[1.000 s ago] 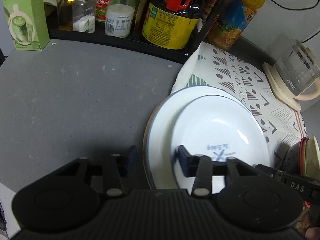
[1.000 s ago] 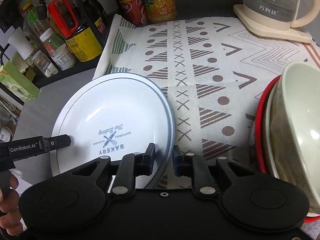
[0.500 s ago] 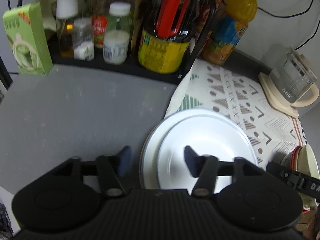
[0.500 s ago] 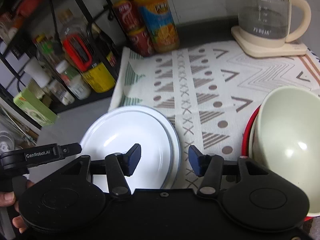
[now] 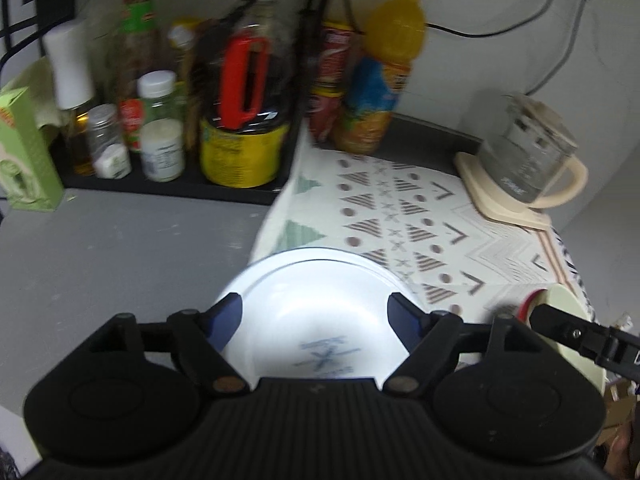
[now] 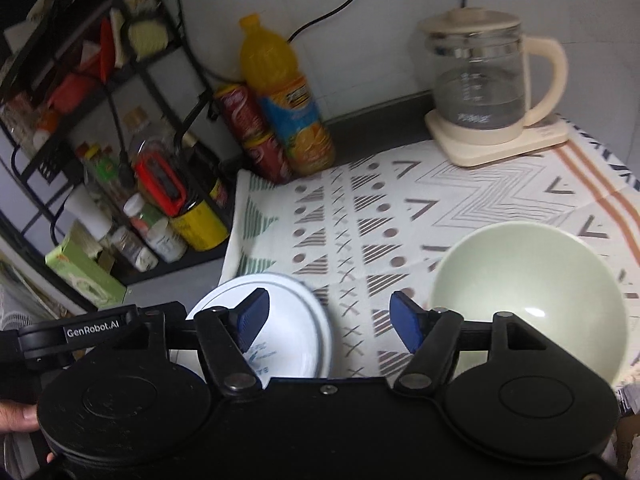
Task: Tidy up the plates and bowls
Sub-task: 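Move both tools to the pale green bowl nested in the red bowl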
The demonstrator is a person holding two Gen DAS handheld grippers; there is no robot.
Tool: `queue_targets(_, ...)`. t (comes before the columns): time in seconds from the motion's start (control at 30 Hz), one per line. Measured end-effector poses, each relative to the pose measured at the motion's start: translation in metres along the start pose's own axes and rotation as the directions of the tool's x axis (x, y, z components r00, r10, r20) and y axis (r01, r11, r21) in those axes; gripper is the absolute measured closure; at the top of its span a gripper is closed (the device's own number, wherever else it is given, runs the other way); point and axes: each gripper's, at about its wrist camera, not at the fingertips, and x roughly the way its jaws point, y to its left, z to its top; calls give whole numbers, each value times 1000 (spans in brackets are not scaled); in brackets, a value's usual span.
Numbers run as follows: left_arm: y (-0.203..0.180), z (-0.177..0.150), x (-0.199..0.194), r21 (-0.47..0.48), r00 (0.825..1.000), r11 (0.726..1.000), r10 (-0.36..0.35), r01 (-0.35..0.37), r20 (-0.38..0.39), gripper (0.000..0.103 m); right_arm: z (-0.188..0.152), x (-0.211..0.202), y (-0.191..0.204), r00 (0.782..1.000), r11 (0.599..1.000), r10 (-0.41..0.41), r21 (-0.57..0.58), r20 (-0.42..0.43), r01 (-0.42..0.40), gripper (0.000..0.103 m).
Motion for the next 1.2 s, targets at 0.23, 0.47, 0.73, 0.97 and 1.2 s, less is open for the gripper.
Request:
queue_targets(0.23,-34,2,5,41,997,996,-78,79,-20,22,-2,-19,-25,998,998,-45,43,37,43,28)
queue_targets(0.47,-66,-1,14,86,988,985,-144,148,-56,18,-5,-34,-50,993,991,-96,94,67,90,16)
queue_targets(0.73,-99,-3,25,145,974,965,-205,218,-100,18,-11,-44,-79,986,978,-150,159,76,137,14)
queue_targets(0.97,-120,-4,38,180,961,948,-238,261,-139,18,-14,-47,-98,980,964,-188,205,71,170,14)
queue_targets(1.2,-135,-2,56,198,949,936,-256,290,-182,18,-15,-46,-111,973,949,-224,242,62,203,14)
